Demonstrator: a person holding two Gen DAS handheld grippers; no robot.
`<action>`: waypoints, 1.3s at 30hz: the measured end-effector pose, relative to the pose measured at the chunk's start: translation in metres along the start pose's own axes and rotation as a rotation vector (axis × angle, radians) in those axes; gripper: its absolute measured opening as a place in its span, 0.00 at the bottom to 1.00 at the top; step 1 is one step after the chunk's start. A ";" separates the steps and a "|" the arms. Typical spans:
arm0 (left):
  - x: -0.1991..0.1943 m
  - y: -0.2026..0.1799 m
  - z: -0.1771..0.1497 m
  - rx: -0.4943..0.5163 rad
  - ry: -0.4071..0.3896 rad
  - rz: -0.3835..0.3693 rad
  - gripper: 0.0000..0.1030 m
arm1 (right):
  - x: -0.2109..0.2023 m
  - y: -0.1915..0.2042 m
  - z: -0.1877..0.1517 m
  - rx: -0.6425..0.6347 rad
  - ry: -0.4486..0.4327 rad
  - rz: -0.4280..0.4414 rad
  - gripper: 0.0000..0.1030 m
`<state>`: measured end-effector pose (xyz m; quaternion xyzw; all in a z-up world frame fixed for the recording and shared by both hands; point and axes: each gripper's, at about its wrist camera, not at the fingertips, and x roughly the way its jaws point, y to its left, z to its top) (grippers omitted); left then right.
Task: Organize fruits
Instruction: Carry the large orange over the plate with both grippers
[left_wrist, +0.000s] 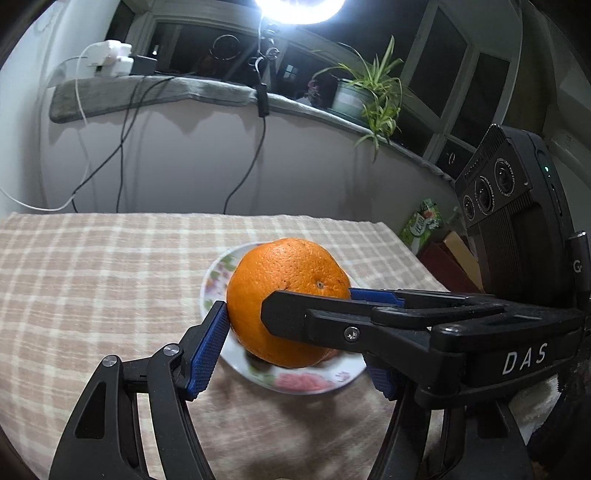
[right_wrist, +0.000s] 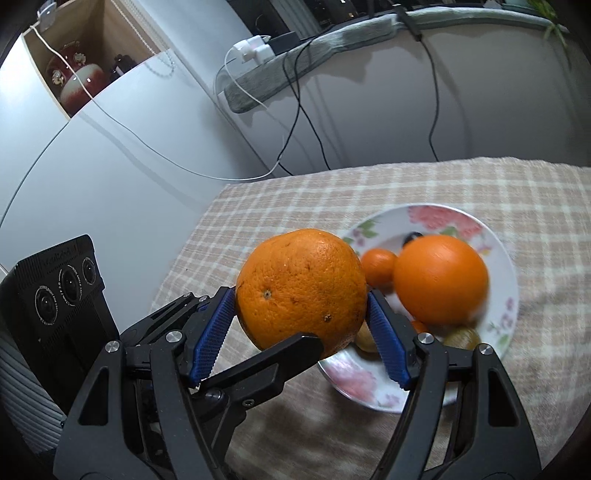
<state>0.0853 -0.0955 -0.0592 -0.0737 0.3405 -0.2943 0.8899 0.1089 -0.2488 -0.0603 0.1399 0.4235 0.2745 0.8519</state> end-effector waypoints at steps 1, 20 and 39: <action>0.002 -0.002 0.000 0.003 0.003 -0.001 0.66 | -0.002 -0.003 -0.002 0.006 -0.001 -0.002 0.73; 0.008 -0.029 -0.009 0.059 0.034 -0.011 0.66 | -0.026 -0.021 -0.021 0.022 -0.014 -0.017 0.73; 0.013 -0.025 -0.012 0.057 0.059 0.001 0.66 | -0.015 -0.020 -0.023 0.032 0.015 -0.022 0.73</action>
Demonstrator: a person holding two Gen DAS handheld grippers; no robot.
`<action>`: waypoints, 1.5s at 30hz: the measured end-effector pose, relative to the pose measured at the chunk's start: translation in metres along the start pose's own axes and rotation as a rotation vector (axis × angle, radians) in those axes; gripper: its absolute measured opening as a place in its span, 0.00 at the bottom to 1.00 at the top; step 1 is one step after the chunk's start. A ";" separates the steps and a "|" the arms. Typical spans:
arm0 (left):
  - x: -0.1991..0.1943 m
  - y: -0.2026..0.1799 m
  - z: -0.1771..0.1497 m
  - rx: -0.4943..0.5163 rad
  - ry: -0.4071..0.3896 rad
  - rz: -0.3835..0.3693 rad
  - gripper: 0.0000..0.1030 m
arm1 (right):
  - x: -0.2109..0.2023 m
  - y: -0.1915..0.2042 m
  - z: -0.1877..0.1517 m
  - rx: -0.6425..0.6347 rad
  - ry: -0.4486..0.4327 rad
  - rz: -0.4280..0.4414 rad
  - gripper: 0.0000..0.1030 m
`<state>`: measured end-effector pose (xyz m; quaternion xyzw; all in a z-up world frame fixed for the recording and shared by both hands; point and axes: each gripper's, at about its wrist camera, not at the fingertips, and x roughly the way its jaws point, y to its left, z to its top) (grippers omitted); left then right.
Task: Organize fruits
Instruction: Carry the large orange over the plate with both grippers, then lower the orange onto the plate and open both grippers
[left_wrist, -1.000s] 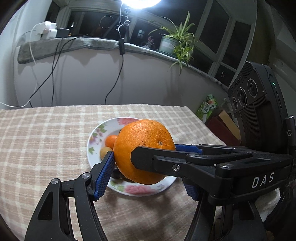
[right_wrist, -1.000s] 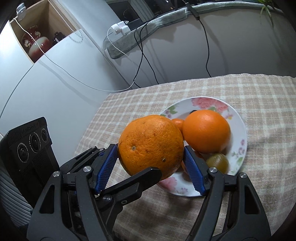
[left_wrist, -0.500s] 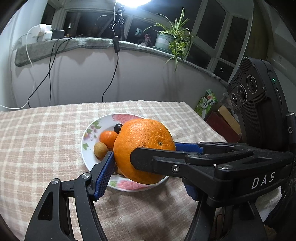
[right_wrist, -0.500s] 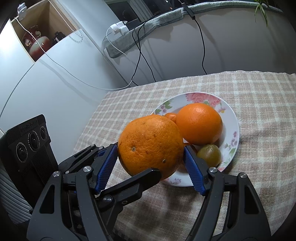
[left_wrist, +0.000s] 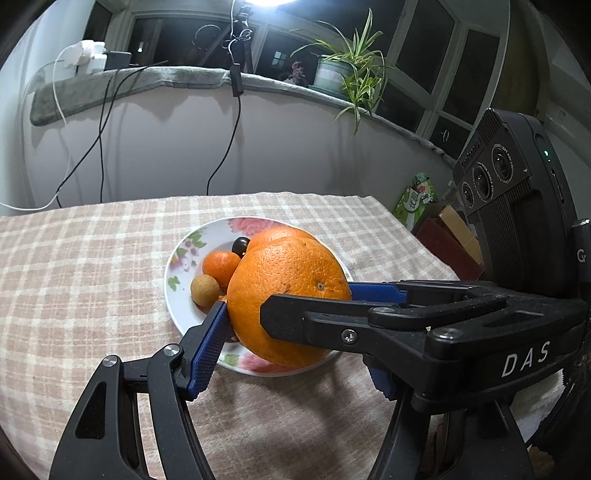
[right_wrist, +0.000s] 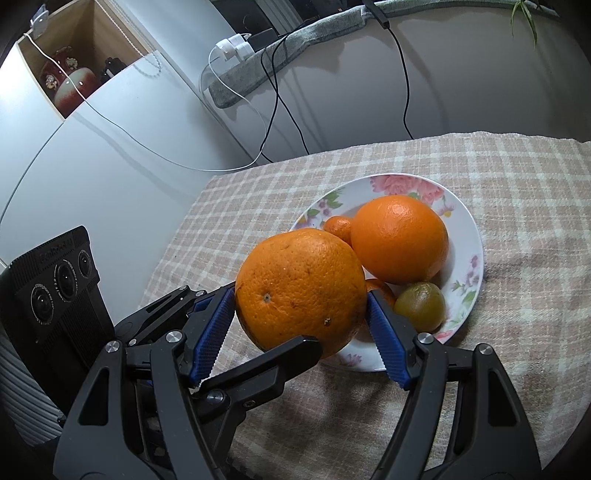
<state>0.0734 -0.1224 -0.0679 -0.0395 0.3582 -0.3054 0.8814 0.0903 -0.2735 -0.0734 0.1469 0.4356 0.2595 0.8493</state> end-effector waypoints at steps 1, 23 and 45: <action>0.000 0.000 0.000 0.000 0.001 0.001 0.66 | 0.001 0.000 0.000 0.001 0.002 -0.001 0.73; 0.008 0.002 -0.005 0.009 0.038 0.017 0.67 | 0.011 0.000 -0.004 -0.004 0.028 -0.036 0.73; -0.003 0.006 -0.002 0.008 0.010 0.066 0.68 | -0.005 0.002 -0.001 -0.050 -0.028 -0.088 0.73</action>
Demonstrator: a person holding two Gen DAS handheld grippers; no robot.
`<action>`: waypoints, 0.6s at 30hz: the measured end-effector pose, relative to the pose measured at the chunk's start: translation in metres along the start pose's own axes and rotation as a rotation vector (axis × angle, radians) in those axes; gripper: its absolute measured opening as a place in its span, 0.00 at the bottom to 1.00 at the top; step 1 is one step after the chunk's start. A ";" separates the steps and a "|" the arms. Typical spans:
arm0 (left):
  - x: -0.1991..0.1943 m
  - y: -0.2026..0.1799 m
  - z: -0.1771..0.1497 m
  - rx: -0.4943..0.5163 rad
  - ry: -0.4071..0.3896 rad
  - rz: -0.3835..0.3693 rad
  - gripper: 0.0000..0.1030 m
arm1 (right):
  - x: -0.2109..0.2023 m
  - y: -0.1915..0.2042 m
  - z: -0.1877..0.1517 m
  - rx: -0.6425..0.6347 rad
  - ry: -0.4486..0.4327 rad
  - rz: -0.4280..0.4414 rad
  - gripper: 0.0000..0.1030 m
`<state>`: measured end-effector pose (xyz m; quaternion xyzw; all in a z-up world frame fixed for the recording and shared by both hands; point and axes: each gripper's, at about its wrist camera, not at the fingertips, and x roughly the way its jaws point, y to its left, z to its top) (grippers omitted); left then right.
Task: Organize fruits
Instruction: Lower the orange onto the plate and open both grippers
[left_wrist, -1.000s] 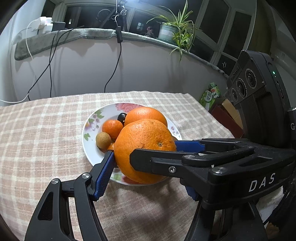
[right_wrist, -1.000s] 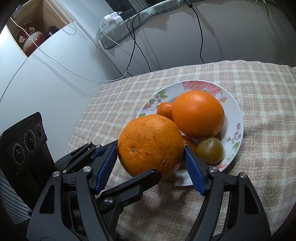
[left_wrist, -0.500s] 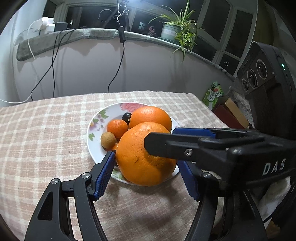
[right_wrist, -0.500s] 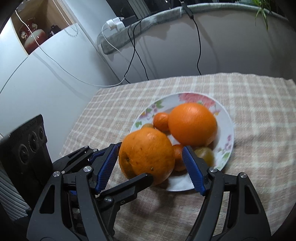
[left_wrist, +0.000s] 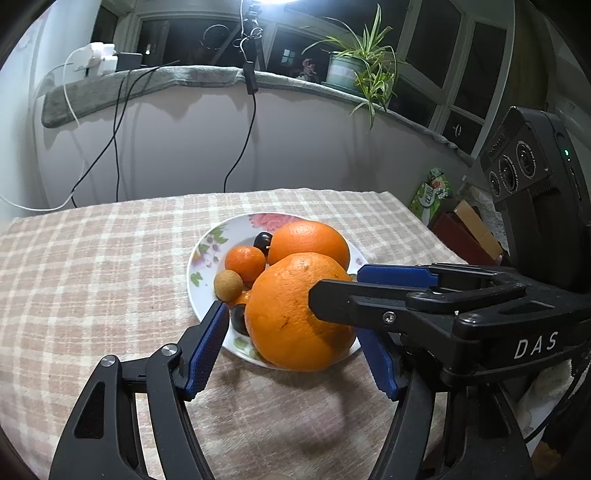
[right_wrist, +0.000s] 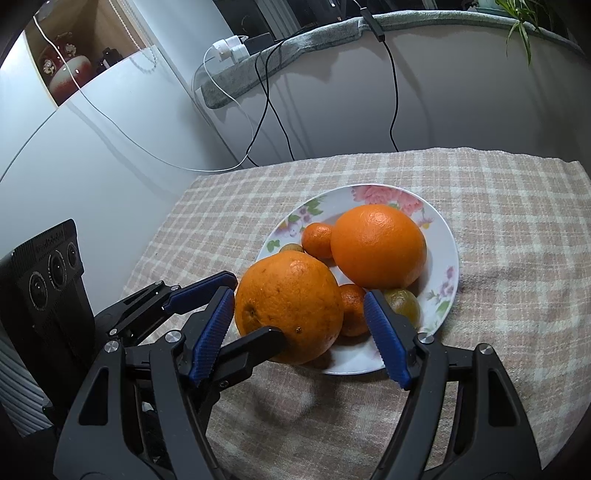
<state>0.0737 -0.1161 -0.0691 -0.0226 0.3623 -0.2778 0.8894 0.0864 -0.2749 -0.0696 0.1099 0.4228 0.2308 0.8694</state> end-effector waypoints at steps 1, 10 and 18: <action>0.000 0.000 0.000 0.000 0.000 0.001 0.68 | 0.000 0.000 0.000 -0.003 -0.002 -0.003 0.73; -0.003 -0.003 0.000 0.019 -0.005 0.022 0.70 | -0.010 -0.004 -0.003 -0.007 -0.027 -0.016 0.82; -0.004 -0.001 -0.001 0.015 0.000 0.053 0.76 | -0.017 -0.008 -0.004 -0.020 -0.051 -0.052 0.87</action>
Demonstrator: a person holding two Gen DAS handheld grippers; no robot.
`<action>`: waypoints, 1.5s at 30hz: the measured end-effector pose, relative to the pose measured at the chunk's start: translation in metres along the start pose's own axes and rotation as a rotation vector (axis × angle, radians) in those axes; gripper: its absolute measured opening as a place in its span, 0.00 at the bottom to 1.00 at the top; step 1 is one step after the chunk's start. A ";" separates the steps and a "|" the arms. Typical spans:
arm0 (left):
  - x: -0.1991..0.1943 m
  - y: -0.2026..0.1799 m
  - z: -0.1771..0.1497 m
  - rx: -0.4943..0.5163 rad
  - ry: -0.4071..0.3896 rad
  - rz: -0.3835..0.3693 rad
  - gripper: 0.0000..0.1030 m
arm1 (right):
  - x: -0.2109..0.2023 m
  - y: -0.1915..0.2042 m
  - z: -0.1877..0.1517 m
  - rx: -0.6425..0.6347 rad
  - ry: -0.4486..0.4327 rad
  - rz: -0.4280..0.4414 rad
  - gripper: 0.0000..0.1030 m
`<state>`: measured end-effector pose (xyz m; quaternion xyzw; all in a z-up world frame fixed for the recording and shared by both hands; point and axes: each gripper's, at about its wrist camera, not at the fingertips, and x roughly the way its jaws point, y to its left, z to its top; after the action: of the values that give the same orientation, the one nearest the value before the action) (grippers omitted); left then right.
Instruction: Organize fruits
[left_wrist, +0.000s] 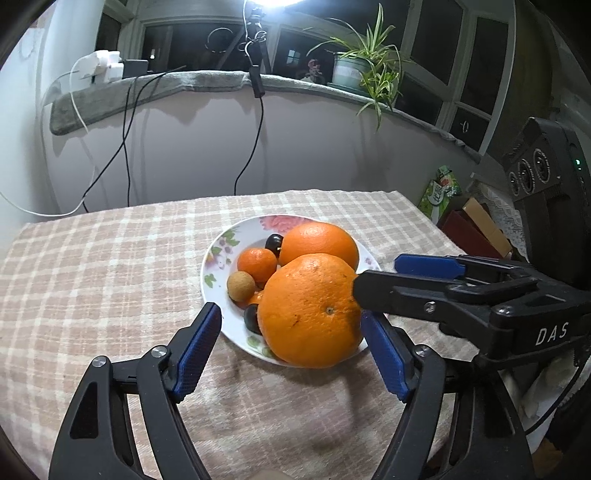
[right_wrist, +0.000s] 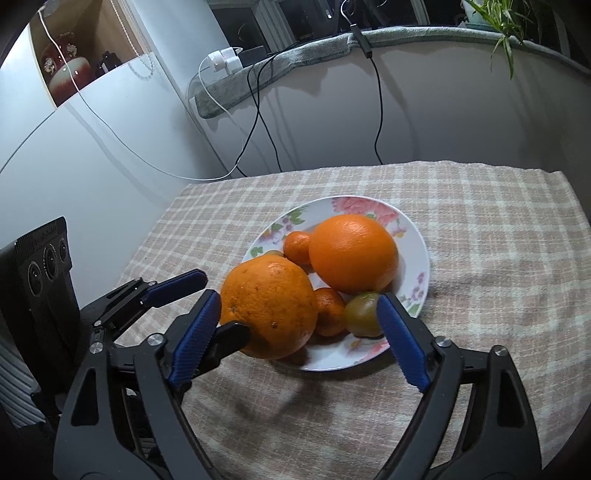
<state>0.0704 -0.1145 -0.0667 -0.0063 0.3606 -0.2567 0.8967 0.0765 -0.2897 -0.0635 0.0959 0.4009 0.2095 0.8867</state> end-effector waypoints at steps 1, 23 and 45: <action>0.000 0.001 0.000 -0.002 0.003 0.006 0.76 | -0.001 -0.001 0.000 0.000 -0.004 -0.003 0.87; -0.020 0.003 -0.001 0.009 -0.021 0.112 0.79 | -0.024 0.001 -0.007 -0.054 -0.097 -0.209 0.96; -0.063 -0.002 -0.004 0.010 -0.104 0.185 0.80 | -0.066 0.003 -0.024 -0.042 -0.208 -0.269 1.00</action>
<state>0.0289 -0.0860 -0.0293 0.0184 0.3113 -0.1739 0.9341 0.0185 -0.3168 -0.0347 0.0439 0.3118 0.0862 0.9452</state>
